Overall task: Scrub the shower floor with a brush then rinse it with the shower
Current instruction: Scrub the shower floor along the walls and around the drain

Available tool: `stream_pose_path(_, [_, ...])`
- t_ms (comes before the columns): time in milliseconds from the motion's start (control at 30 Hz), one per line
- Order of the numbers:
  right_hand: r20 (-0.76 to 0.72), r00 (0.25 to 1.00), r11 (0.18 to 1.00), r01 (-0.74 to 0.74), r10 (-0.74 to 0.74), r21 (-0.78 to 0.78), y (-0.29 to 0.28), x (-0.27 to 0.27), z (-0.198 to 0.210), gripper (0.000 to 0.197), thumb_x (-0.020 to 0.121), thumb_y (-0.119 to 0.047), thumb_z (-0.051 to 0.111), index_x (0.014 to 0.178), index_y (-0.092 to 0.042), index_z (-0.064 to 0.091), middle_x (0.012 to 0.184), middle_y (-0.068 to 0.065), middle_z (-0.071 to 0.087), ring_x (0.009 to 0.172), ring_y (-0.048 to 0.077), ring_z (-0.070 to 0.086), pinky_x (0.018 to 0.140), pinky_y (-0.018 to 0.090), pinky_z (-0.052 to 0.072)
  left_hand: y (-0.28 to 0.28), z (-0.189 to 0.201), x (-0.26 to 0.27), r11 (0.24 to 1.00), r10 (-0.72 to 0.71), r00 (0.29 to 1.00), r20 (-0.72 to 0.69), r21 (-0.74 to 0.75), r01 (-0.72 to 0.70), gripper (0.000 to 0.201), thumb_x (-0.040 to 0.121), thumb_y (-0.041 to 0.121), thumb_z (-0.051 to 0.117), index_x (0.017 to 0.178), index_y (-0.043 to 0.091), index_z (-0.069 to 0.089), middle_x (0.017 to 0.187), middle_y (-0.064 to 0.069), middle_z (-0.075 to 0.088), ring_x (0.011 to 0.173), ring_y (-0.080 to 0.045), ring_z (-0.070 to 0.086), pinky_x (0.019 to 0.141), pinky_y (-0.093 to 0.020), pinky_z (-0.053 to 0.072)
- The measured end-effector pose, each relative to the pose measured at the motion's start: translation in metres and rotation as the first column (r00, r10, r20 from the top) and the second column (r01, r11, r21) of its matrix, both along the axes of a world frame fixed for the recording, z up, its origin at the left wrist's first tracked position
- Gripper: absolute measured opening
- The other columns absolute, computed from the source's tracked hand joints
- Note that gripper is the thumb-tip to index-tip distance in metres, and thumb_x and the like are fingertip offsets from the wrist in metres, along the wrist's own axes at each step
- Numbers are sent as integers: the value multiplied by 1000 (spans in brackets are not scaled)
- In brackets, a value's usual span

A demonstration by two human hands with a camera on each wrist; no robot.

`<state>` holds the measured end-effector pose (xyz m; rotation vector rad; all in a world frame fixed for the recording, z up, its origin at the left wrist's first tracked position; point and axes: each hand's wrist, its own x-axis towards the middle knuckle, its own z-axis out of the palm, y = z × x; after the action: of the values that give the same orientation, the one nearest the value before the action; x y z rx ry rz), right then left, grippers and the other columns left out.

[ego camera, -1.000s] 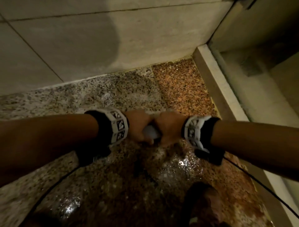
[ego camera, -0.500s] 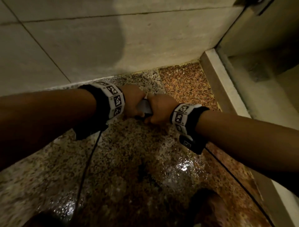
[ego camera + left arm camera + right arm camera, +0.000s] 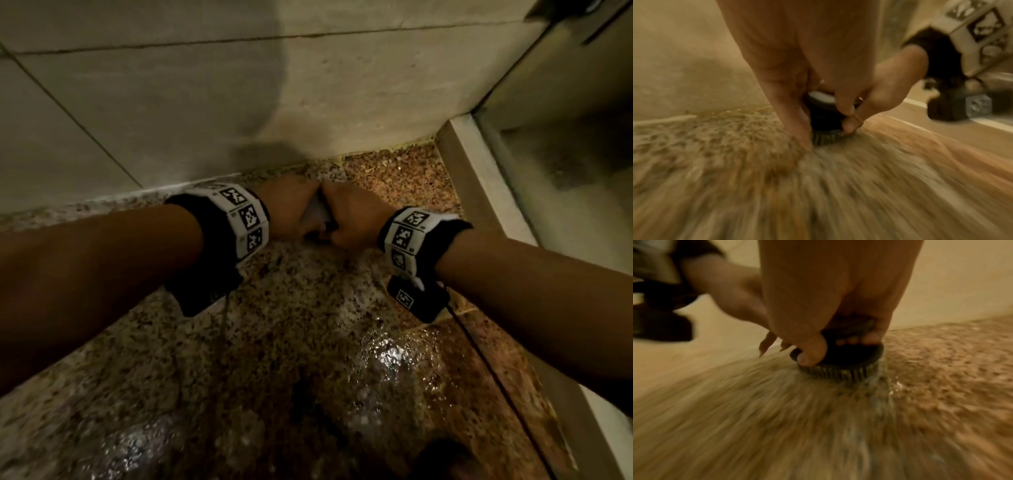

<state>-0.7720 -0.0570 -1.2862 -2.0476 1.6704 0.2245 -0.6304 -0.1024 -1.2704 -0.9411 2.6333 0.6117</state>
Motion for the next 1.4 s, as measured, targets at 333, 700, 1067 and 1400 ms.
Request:
stream_pose_path(333, [-86,988,988,-124,132,92,28,14,3,50,83,-36,63,125,-14,49,109,9,65,95,30,63,70,30,44,17,-7,28,959,31,999,-29,281,-22,29,85,40,66,107,32,50,89,15,53,73,-1,46,64,-13,30])
stream_pose_path(700, [17,994,994,109,-109,-9,-1,19,-1,68,86,-44,65,140,-15,35,120,12,61,103,32,60,71,33,42,-10,-17,32,985,150,986,-70,92,-144,69,94,33,53,150,16,18,147,-14,37,127,-32,43,105,-38,37])
stream_pose_path(1067, [5,984,984,178,-178,-19,-20,41,-10,44,87,-38,61,119,-9,51,92,11,60,87,33,61,62,30,37,-18,9,33,990,138,988,-63,-31,-140,69,82,25,67,141,14,34,130,-19,40,115,-36,45,88,-37,39])
stream_pose_path(1400, [1,954,949,-298,299,101,20,101,12,25,93,-35,54,86,-13,63,84,7,61,75,25,53,70,31,44,3,34,62,995,-1,946,323,98,-33,36,69,44,80,70,15,59,71,-1,59,65,-16,53,67,-31,43])
